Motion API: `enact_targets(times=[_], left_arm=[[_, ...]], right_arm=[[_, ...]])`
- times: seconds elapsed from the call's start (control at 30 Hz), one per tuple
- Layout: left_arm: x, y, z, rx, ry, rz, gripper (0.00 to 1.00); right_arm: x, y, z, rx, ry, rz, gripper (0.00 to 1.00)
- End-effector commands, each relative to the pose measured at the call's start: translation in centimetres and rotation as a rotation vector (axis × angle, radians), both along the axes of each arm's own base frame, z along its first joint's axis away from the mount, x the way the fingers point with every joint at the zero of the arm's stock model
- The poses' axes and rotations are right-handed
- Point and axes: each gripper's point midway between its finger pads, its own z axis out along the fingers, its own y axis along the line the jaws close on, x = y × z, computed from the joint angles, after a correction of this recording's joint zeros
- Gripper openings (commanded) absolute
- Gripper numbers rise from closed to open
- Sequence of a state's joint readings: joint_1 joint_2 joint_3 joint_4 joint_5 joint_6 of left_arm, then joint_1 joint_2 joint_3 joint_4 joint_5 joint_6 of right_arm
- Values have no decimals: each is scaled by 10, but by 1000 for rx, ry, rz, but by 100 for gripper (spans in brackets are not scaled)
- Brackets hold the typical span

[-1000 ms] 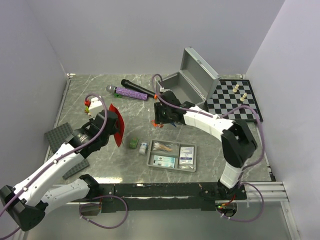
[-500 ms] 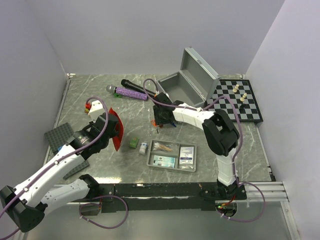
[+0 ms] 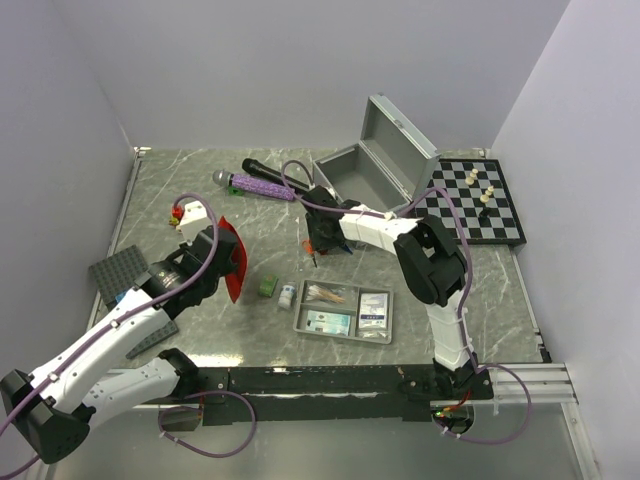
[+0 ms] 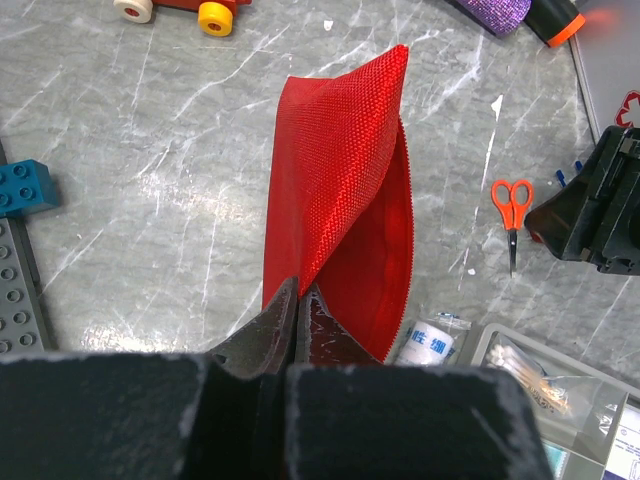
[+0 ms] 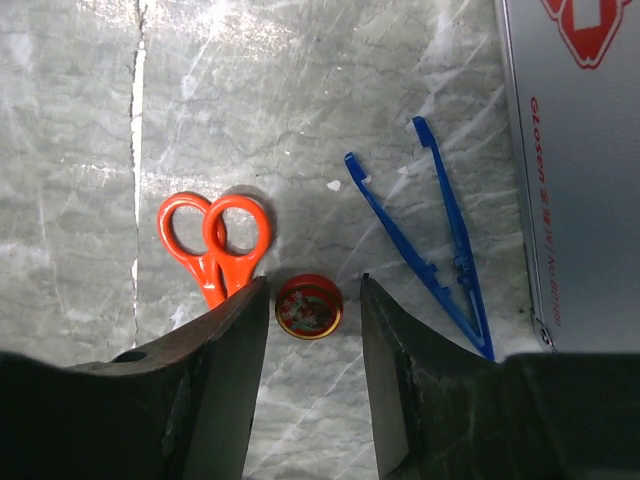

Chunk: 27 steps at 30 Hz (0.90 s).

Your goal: Organize the medicine kit

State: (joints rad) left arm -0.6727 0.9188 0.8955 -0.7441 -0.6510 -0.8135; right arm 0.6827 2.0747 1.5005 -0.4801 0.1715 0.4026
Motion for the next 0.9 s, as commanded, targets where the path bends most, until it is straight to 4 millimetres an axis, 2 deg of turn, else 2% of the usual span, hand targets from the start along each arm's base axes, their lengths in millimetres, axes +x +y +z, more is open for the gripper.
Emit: enact_targets(times=[0.0, 0.1, 0.27, 0.4, 0.5, 0.67, 0.87], left_arm=[[6, -3, 8, -23, -34, 5, 1], [6, -3, 6, -28, -33, 5, 1], [6, -4, 4, -26, -29, 4, 1], [7, -6, 4, -30, -28, 0, 1], [8, -9, 5, -37, -28, -9, 1], [13, -18, 5, -53, -22, -38, 1], [20, -36, 5, -91, -5, -80, 1]], right_arm=[[5, -2, -1, -15, -2, -7, 47], [2, -4, -6, -19, 8, -9, 44], [-3, -6, -8, -12, 15, -12, 31], [-6, -6, 6, 19, -3, -17, 24], [-8, -3, 26, 62, -29, -16, 21], [-17, 11, 73, 173, -82, 10, 18], [-42, 50, 134, 330, -131, 103, 17]])
